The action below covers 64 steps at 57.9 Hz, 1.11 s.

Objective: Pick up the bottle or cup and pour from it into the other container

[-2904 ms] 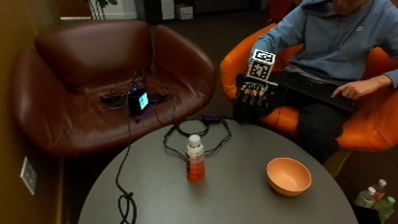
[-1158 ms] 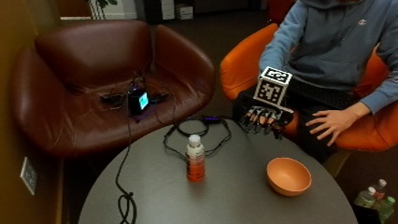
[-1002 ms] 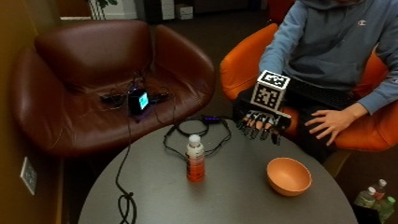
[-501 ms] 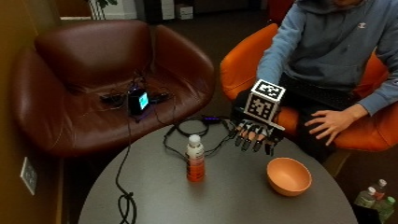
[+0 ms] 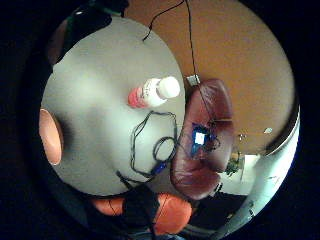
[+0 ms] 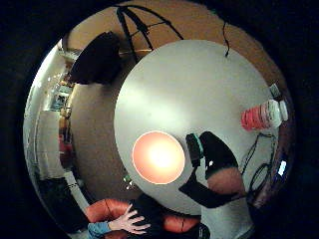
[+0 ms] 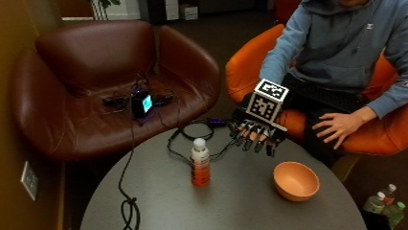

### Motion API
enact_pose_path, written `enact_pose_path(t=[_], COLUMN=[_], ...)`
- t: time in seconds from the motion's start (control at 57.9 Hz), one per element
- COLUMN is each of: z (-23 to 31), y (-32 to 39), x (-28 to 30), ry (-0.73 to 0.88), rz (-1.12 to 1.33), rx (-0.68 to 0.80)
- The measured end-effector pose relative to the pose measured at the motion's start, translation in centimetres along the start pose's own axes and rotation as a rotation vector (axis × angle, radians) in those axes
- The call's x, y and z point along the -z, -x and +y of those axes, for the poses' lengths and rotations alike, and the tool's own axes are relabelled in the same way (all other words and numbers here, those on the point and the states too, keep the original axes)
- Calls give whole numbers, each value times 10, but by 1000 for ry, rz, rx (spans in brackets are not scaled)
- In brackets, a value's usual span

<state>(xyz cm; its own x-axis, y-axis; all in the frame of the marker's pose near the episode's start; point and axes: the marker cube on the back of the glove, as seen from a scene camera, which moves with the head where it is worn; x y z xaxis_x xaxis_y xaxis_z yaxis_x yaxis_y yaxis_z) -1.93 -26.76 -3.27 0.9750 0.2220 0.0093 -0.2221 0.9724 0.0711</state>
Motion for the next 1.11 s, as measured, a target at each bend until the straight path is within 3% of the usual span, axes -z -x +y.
enact_pose_path(t=[1.106], z=[13], y=[-139], x=[-7], ry=[10], rz=[-52], rx=[-29])
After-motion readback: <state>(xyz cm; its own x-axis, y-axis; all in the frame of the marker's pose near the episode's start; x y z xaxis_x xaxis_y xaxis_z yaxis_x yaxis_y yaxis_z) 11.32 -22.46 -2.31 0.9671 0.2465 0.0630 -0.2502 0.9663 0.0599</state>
